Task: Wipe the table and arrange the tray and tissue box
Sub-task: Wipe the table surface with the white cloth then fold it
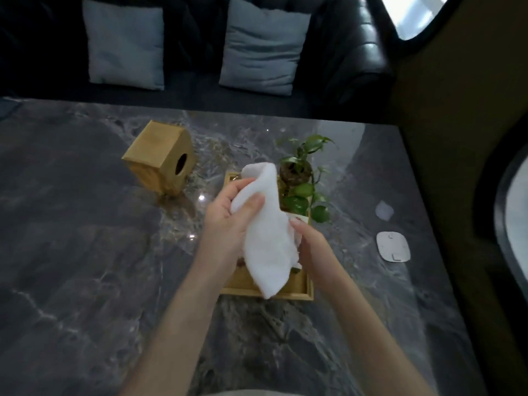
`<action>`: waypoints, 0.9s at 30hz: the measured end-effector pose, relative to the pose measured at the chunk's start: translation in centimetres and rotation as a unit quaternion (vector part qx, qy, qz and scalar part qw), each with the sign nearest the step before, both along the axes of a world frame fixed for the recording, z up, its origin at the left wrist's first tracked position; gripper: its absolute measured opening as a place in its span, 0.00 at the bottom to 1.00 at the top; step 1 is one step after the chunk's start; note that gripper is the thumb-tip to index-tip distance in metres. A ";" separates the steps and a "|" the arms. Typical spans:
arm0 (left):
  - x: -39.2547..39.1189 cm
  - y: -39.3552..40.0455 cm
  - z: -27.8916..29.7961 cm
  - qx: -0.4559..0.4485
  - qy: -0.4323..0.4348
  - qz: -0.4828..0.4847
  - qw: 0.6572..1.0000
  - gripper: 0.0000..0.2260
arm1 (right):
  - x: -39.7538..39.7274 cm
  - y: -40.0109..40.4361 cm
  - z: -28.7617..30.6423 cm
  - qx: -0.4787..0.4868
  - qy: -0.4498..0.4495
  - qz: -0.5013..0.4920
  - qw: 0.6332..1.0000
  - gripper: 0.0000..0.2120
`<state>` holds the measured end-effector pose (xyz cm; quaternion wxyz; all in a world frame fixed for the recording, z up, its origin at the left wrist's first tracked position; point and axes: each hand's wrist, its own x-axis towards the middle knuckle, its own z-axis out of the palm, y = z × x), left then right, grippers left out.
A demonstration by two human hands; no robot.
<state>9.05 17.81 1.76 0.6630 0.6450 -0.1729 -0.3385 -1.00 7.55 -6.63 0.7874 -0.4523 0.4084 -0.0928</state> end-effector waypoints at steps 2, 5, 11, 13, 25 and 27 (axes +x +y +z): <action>-1.7 -1.2 0.9 -0.010 0.004 -0.069 0.998 0.07 | -2.0 -0.4 0.2 0.049 -0.030 -0.051 0.997 0.27; -3.6 -3.0 1.1 -0.034 0.065 -0.159 0.985 0.06 | -4.9 -1.0 0.4 0.139 -0.111 -0.113 0.978 0.37; -7.5 -6.5 -2.3 0.014 0.167 -0.192 0.967 0.06 | -10.4 -1.5 0.7 0.169 -0.173 -0.250 0.938 0.18; -8.4 -7.4 -4.1 0.063 0.127 -0.180 0.973 0.08 | -11.8 -2.0 1.5 0.158 -0.132 -0.222 0.953 0.12; -10.0 -14.8 -12.9 0.199 -0.166 -0.239 0.936 0.18 | -14.7 -12.1 3.9 0.072 0.066 -0.208 0.973 0.12; -9.8 -16.4 -13.8 0.224 -0.256 -0.238 0.910 0.19 | -14.5 -15.2 4.5 0.004 0.098 -0.197 0.976 0.12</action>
